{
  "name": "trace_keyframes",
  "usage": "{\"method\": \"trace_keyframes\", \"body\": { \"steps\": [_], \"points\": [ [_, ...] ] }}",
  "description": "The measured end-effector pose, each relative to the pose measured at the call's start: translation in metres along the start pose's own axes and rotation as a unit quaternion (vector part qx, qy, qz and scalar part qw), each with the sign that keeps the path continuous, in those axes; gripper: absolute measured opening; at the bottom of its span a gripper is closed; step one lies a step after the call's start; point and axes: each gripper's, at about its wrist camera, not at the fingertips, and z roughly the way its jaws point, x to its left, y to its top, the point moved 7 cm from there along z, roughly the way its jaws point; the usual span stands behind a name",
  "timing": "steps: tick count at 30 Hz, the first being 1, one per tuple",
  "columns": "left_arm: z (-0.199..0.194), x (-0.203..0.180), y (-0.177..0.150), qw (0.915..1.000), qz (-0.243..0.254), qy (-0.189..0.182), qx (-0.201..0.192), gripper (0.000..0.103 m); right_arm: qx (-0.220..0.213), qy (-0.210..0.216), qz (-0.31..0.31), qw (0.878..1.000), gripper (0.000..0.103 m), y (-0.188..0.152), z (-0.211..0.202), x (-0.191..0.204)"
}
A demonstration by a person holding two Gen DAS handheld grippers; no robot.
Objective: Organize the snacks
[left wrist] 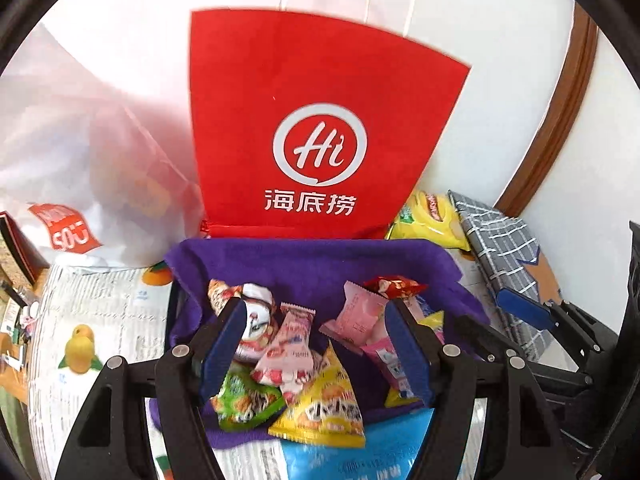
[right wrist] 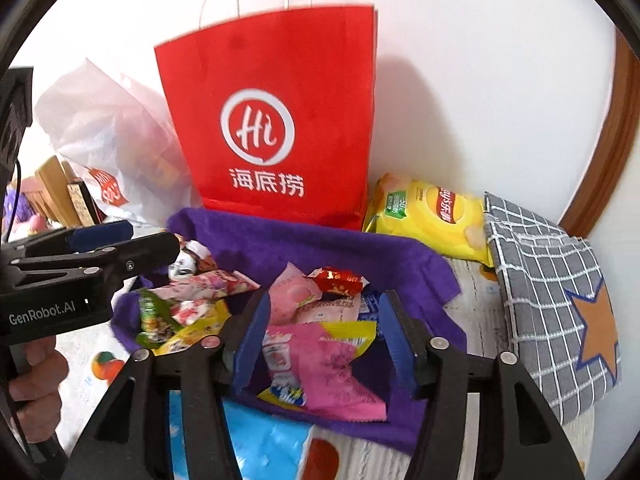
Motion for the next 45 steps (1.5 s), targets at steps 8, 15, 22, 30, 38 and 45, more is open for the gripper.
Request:
{"method": "trace_keyframes", "body": {
  "steps": [8, 15, 22, 30, 38, 45],
  "points": [
    [-0.054, -0.007, -0.033, 0.9997, 0.022, 0.013, -0.004, 0.07, 0.012, -0.003, 0.021, 1.0, 0.058, -0.033, -0.049, 0.014],
    [-0.104, -0.005, -0.072, 0.9991, 0.014, 0.033, -0.021, 0.078, -0.009, -0.049, 0.018, 0.999, 0.082, -0.072, -0.107, 0.025],
    [-0.141, -0.011, -0.104, 0.9984, 0.011, 0.038, -0.041, 0.083, -0.049, -0.065, 0.029, 0.996, 0.092, -0.104, -0.167, 0.032],
    [-0.176, -0.027, -0.129, 0.9958, 0.033, 0.051, -0.067, 0.083, -0.078, -0.065, 0.071, 0.992, 0.099, -0.128, -0.21, 0.024],
    [-0.196, -0.044, -0.146, 0.9955, 0.04, 0.045, -0.074, 0.083, -0.102, -0.059, 0.075, 0.99, 0.103, -0.147, -0.242, 0.023],
    [-0.21, -0.049, -0.15, 0.9941, 0.039, 0.053, -0.086, 0.084, -0.115, -0.055, 0.083, 0.988, 0.103, -0.151, -0.258, 0.018]
  ]
}}
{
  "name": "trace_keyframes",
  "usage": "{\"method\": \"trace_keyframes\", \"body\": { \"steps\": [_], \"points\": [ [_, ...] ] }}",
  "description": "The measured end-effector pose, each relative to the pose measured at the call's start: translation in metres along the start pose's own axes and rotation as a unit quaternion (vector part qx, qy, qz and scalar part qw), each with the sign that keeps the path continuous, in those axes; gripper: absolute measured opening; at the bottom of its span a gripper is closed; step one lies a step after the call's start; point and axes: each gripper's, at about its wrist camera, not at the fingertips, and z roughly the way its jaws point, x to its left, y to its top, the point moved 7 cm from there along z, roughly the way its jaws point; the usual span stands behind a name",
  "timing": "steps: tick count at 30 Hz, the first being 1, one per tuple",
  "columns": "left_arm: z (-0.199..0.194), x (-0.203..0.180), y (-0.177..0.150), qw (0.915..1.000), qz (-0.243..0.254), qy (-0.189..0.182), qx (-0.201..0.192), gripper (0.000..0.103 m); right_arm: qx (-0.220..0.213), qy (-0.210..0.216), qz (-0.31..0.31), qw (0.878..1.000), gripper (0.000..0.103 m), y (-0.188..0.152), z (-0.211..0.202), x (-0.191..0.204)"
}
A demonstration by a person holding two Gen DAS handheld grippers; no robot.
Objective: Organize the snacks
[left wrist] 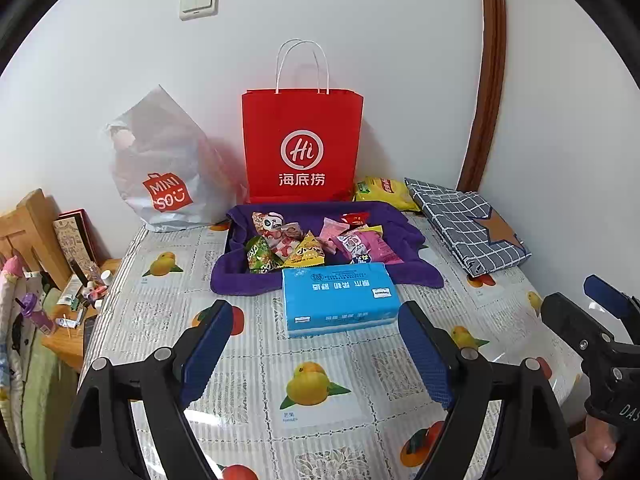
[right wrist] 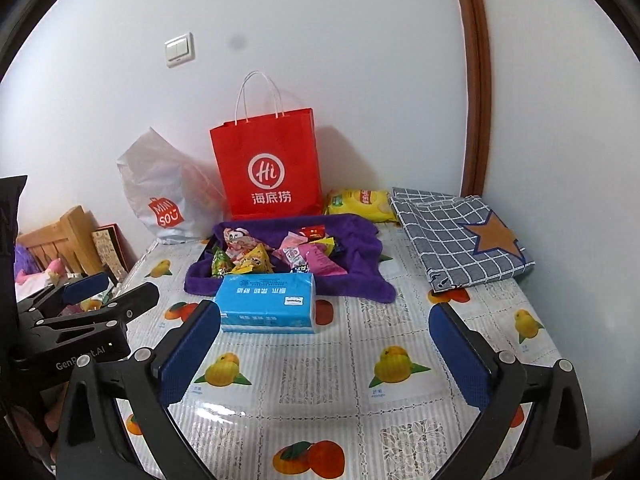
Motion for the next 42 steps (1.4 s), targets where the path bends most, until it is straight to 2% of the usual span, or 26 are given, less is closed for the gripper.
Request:
{"method": "trace_keyframes", "body": {
  "steps": [42],
  "points": [
    [-0.007, 0.014, -0.008, 0.9995, -0.032, 0.0, 0.002, 0.084, 0.006, -0.022, -0.037, 0.999, 0.103, -0.011, 0.001, 0.019]
  ]
}}
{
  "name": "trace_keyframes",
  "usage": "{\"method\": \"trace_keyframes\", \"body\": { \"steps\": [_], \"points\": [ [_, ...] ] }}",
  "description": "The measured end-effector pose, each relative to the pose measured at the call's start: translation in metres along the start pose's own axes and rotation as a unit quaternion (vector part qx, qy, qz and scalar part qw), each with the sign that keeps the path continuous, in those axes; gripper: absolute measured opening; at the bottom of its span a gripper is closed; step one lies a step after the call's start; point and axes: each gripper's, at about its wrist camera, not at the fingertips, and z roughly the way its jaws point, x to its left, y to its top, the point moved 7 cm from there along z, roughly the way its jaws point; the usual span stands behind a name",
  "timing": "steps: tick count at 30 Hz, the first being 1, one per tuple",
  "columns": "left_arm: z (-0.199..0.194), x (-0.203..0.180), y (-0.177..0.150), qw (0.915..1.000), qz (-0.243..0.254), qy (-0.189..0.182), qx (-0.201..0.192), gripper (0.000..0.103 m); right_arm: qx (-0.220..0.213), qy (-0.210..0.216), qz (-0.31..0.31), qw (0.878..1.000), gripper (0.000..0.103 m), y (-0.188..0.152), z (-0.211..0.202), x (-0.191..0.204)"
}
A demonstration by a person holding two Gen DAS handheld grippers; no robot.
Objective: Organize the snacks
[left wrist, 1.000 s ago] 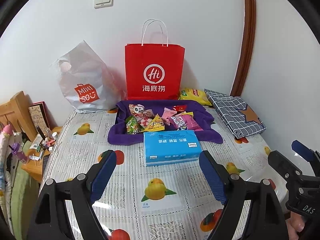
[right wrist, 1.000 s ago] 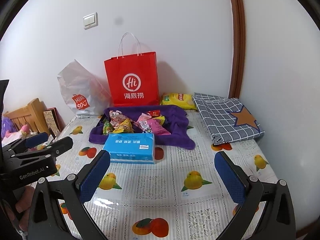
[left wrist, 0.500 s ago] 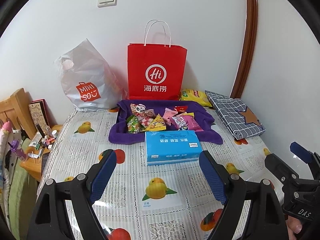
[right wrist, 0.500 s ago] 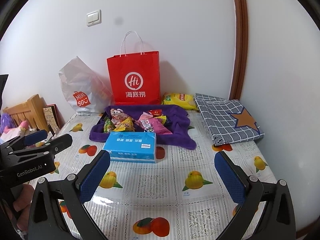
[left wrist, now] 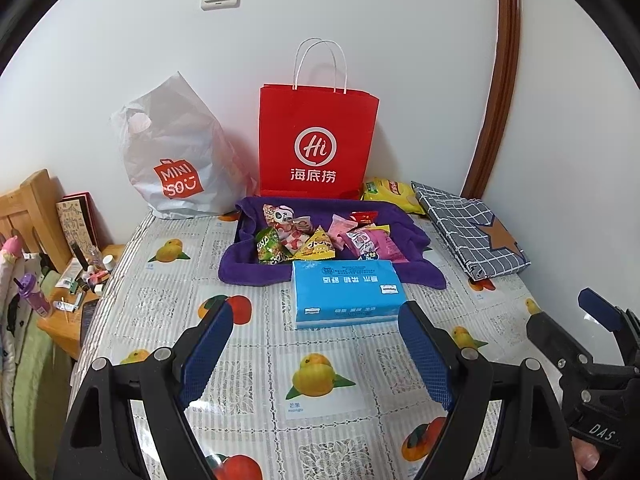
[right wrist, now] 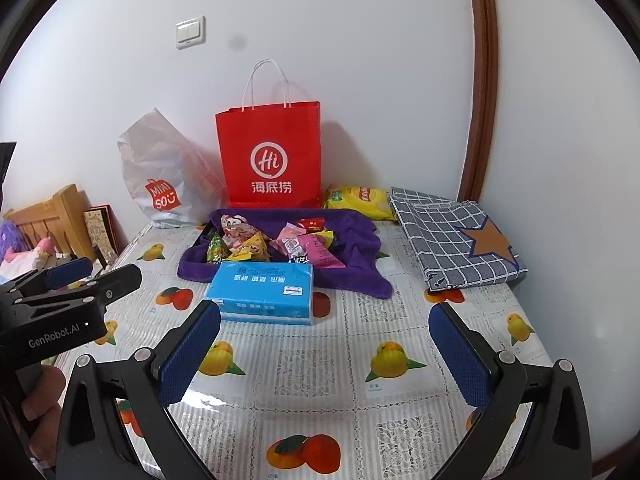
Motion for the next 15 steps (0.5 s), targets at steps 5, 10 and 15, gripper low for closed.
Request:
{"method": "trace_keyframes", "body": {
  "steps": [5, 10, 15],
  "points": [
    [0.0004, 0.0016, -0.0006, 1.0, -0.001, 0.001, 0.001, 0.084, 0.0, 0.0, 0.0, 1.0, 0.103, 0.0008, 0.0017, 0.0019],
    [0.0007, 0.0031, -0.0021, 1.0, 0.0, 0.0, 0.002, 0.084, 0.001, 0.002, 0.0, 1.0, 0.103, -0.0004, 0.0021, 0.0024],
    [0.0022, 0.0024, -0.0033, 1.0, -0.001, -0.003, 0.004, 0.084, 0.002, 0.004, 0.001, 1.0, 0.103, -0.0014, 0.0029, 0.003]
  ]
}}
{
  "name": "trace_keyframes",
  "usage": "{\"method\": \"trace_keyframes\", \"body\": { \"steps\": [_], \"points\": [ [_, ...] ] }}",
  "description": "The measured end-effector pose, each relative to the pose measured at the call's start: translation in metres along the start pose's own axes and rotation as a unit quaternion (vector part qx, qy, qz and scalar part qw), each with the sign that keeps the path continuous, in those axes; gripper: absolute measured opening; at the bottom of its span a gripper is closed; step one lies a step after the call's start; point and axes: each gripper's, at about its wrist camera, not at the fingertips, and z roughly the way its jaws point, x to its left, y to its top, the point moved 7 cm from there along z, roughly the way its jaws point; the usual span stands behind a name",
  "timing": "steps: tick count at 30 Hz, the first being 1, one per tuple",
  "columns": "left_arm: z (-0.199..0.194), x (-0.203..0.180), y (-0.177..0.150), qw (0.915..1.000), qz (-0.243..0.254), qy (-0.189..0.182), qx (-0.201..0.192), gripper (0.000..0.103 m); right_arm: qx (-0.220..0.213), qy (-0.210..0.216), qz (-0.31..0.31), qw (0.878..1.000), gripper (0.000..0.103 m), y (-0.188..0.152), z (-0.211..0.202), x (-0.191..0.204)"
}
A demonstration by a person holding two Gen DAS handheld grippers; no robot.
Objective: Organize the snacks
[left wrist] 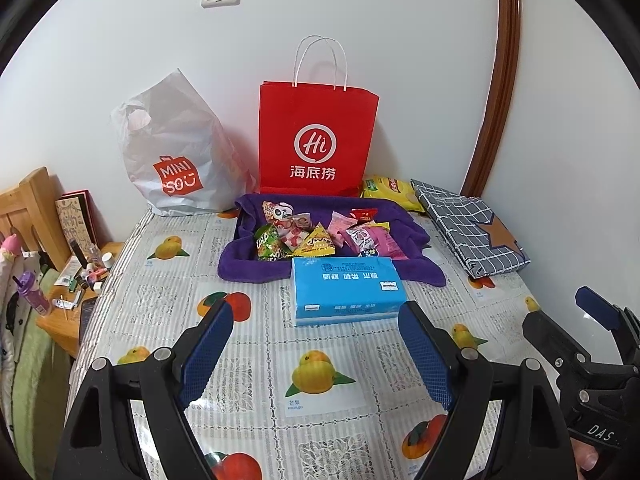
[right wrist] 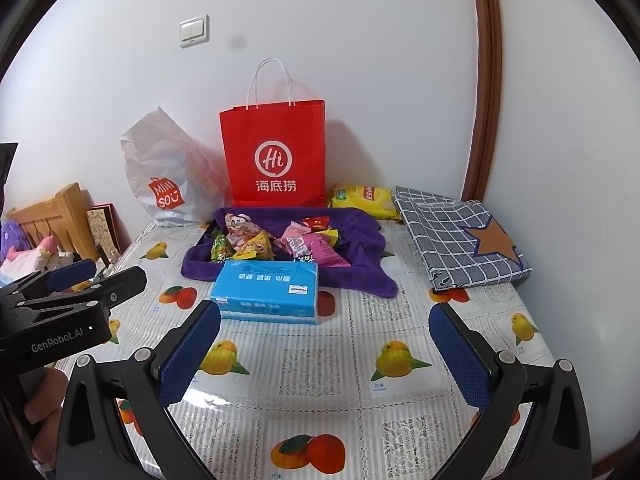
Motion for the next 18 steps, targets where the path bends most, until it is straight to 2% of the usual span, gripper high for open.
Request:
{"method": "trace_keyframes", "body": {
  "steps": [18],
  "points": [
    [0.0002, -0.0039, 0.0002, 1.0, 0.005, 0.0, 0.001, 0.084, -0.005, 0.001, 0.003, 1.0, 0.103, 0.0005, -0.0028, -0.0039]
  ]
}}
